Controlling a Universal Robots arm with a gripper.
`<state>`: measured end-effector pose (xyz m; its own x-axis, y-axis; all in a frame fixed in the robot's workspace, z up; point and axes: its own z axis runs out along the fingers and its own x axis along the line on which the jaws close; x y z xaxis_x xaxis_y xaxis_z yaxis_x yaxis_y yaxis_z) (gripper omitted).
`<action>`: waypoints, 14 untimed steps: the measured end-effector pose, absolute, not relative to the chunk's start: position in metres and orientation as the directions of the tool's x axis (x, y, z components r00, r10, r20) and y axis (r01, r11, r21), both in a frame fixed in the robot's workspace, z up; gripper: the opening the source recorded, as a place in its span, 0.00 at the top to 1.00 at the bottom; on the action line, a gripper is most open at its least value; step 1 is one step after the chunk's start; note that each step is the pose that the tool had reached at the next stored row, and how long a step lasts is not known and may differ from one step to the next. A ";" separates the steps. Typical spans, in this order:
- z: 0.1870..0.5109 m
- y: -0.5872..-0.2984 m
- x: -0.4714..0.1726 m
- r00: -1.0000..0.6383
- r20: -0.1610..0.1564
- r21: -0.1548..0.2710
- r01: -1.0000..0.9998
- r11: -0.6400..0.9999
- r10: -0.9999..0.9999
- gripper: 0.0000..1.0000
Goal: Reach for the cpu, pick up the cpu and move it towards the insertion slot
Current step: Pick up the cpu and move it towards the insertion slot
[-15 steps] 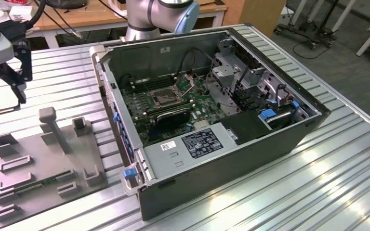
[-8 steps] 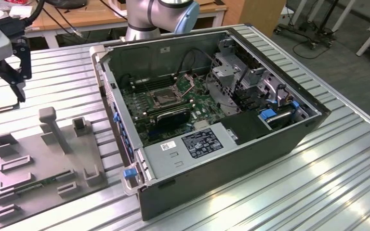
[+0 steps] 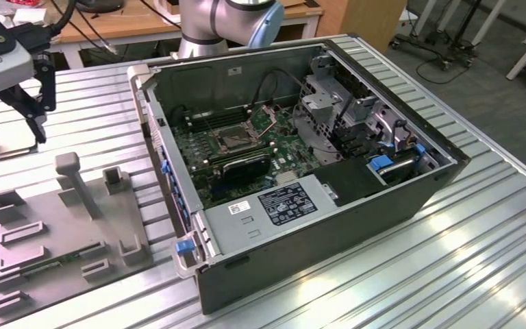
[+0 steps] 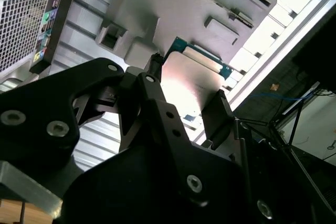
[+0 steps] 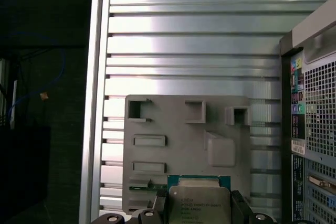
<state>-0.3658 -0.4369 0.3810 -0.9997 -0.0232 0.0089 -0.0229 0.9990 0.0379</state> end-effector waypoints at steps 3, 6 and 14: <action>0.381 -0.437 -0.361 -1.000 0.011 0.038 -0.023 0.999 -0.023 0.45; 0.381 -0.437 -0.360 -1.000 0.011 0.038 -0.023 0.999 -0.023 0.45; 0.386 -0.437 -0.360 -1.000 0.011 0.038 -0.023 0.999 -0.023 0.45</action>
